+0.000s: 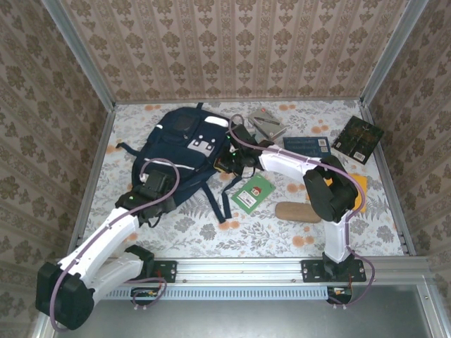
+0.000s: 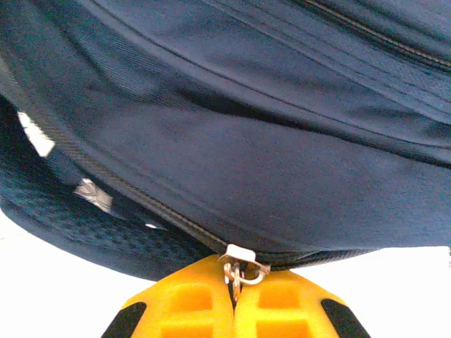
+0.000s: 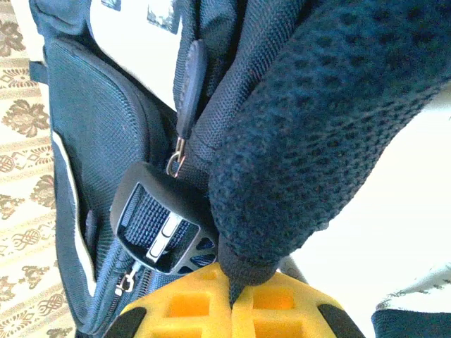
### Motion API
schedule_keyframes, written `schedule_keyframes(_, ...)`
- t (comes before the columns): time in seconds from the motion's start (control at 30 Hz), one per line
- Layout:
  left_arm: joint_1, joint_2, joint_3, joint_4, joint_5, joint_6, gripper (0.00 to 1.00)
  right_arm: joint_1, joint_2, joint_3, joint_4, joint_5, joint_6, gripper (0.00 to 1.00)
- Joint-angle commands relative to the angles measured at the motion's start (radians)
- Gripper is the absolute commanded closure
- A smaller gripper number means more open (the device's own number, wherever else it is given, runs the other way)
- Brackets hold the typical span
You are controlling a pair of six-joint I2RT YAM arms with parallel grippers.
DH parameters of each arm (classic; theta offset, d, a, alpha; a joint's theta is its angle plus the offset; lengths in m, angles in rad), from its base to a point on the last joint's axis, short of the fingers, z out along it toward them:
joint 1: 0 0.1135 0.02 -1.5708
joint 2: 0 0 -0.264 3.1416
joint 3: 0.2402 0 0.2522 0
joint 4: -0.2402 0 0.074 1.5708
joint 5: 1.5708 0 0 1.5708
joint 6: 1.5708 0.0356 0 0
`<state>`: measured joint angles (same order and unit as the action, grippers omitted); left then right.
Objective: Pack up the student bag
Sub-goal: Unzip the student bag at the middle-left of the table.
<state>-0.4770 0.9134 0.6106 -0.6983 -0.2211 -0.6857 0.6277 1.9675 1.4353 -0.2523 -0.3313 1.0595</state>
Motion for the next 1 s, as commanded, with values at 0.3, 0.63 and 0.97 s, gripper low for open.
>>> schedule_keyframes(0.3,0.090,-0.018,-0.017,0.150,0.172,0.112,1.00,-0.116,0.174,0.357,-0.236,0.099,-0.291,0.80)
schedule_keyframes(0.63,-0.099,0.023,-0.034,0.352,0.321,0.164,1.00,-0.061,-0.030,0.140,-0.210,0.083,-0.156,0.55)
schedule_keyframes(0.97,-0.215,0.142,-0.003,0.426,0.328,0.176,1.00,0.082,-0.122,-0.044,-0.149,0.089,0.008,0.51)
